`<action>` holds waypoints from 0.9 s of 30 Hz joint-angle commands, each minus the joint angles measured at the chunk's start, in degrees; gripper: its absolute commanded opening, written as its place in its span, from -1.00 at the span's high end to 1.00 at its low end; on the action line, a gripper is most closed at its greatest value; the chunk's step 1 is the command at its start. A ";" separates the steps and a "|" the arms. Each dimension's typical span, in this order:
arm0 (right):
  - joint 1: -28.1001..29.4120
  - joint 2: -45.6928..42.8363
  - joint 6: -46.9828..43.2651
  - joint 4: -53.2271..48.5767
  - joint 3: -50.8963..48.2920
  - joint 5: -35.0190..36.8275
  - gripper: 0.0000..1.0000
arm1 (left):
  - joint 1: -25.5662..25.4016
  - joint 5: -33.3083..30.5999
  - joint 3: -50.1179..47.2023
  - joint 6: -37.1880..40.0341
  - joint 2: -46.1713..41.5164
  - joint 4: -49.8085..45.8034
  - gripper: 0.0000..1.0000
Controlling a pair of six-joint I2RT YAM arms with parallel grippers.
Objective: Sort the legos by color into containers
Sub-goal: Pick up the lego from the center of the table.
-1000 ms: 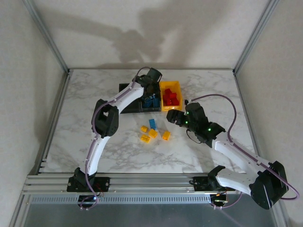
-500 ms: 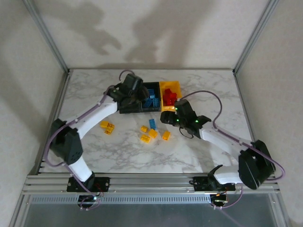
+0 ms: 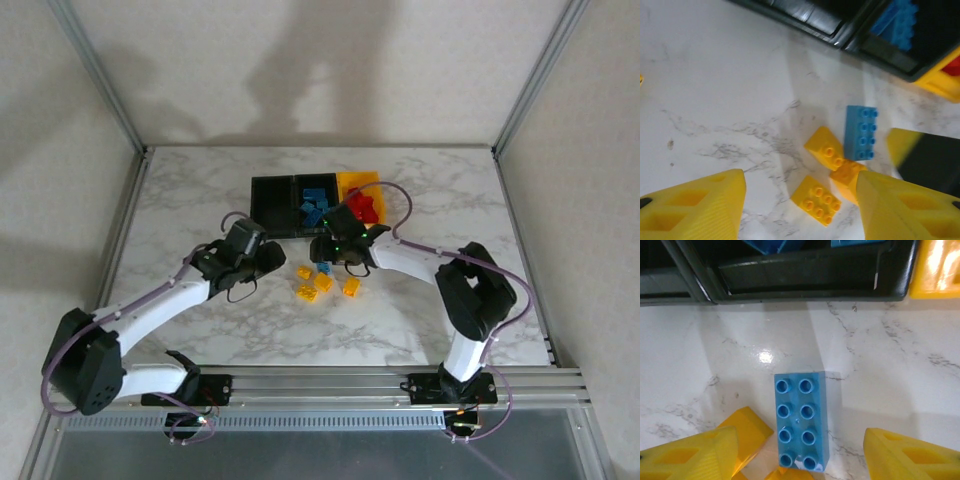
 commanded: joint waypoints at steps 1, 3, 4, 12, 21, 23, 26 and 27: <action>0.39 2.84 -0.66 -2.77 2.91 0.08 -0.31 | 0.44 -0.81 -0.08 0.03 -2.08 0.72 -0.22; 0.46 4.84 -0.73 -3.25 4.14 0.05 -0.29 | 0.43 -0.09 -0.29 -0.14 -2.03 1.06 -0.22; 0.62 5.82 -0.77 -3.70 4.99 -0.05 -0.27 | 0.44 0.15 -0.47 -0.22 -2.05 1.26 -0.22; 0.90 9.79 -0.75 -4.38 7.75 0.63 -0.20 | 0.50 0.25 -1.83 -0.80 -2.54 1.64 -0.22; 1.08 12.36 -1.71 -5.45 8.95 0.31 -0.09 | 0.52 0.34 -2.19 -1.24 -2.32 1.96 -0.22; 1.25 12.79 -1.89 -5.71 9.05 0.41 -0.02 | 0.52 0.52 -2.40 -1.46 -2.36 2.33 -0.22; 1.42 12.78 -2.23 -6.08 9.25 0.84 0.14 | 0.50 0.59 -2.49 -1.55 -2.27 2.41 -0.22; 1.42 12.60 -2.32 -6.08 9.28 0.91 0.20 | 0.52 0.52 -2.54 -1.55 -2.28 2.47 -0.22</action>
